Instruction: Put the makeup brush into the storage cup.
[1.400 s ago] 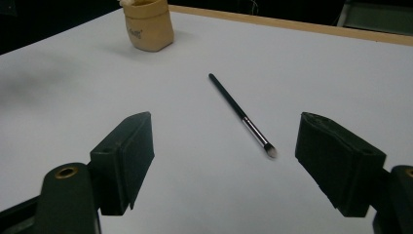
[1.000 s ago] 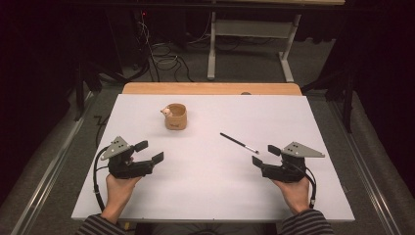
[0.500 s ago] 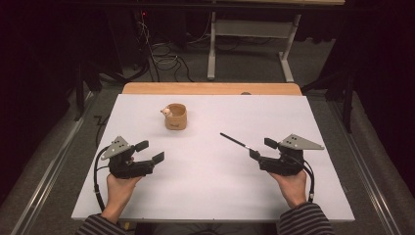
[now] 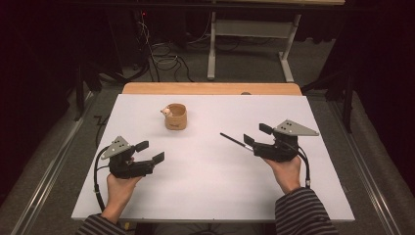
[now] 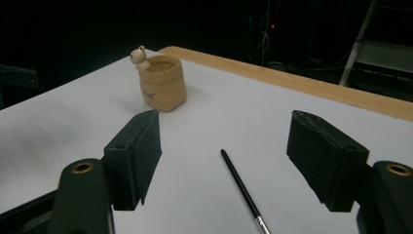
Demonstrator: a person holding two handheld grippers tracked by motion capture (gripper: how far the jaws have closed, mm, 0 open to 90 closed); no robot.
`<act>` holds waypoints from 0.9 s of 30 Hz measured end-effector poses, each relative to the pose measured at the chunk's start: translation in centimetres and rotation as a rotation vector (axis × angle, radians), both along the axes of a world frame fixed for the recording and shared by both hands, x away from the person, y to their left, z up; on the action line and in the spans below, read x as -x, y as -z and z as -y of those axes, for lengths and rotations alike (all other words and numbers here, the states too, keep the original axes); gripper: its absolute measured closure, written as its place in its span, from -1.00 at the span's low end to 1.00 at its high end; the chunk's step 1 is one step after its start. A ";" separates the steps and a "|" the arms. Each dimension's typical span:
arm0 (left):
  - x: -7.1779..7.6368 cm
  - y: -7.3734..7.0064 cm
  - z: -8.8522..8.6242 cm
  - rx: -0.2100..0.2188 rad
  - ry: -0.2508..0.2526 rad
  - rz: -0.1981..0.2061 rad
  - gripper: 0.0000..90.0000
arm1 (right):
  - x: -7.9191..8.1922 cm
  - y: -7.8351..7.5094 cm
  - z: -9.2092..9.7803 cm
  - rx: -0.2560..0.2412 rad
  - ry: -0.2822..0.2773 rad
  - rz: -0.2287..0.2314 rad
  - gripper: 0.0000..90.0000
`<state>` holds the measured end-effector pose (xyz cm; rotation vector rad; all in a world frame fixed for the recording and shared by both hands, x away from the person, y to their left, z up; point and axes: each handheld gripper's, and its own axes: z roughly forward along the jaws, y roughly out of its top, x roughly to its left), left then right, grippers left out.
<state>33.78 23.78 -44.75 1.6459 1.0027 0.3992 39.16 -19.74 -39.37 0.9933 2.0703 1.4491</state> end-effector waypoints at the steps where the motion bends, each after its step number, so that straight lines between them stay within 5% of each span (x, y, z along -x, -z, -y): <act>1: 0.0 0.0 0.0 0.000 0.000 0.000 -0.54 | -0.1 -0.1 -0.1 -0.002 0.001 0.008 -0.30; 13: -0.1 0.0 0.0 0.002 0.006 -0.008 -0.54 | -1.2 -0.5 -1.5 -0.005 0.013 0.051 -0.25; 19: -0.1 0.0 0.1 0.005 0.006 -0.010 -0.54 | -2.5 -0.6 -2.5 0.038 0.050 0.002 -0.20; 27: -0.2 0.1 0.1 0.002 0.008 -0.013 -0.54 | -3.8 -1.1 -3.9 0.116 0.008 -0.092 -0.23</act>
